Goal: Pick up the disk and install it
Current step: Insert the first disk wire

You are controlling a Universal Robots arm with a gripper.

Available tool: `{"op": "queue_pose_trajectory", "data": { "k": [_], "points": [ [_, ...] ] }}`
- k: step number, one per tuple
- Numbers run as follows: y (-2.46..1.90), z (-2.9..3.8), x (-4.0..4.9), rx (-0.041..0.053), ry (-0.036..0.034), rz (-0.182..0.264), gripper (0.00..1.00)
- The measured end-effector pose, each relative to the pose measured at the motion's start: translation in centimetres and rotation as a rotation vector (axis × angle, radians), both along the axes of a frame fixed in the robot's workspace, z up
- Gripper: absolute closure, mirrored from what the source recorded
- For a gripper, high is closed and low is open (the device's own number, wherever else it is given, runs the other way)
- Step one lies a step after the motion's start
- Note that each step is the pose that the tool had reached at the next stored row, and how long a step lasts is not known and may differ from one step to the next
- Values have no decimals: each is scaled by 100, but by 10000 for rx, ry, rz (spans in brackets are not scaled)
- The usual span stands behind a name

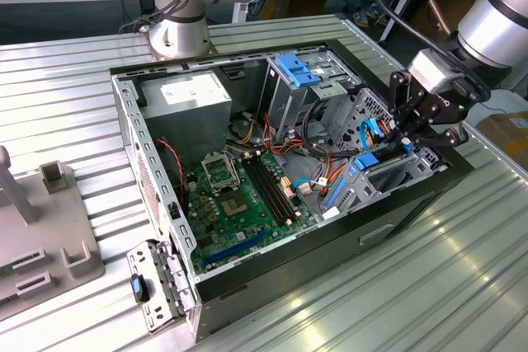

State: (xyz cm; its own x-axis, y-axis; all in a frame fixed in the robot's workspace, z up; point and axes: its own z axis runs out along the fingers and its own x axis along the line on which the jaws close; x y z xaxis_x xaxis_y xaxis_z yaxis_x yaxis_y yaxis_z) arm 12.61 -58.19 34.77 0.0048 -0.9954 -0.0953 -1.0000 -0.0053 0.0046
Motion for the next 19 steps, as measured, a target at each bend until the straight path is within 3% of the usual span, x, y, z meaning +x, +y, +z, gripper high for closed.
{"op": "queue_pose_trajectory", "data": {
  "k": [12,19],
  "points": [
    [0,-41,-2,-2,0,-14,84],
    [0,5,-2,-1,-2,-101,84]
  ]
}}
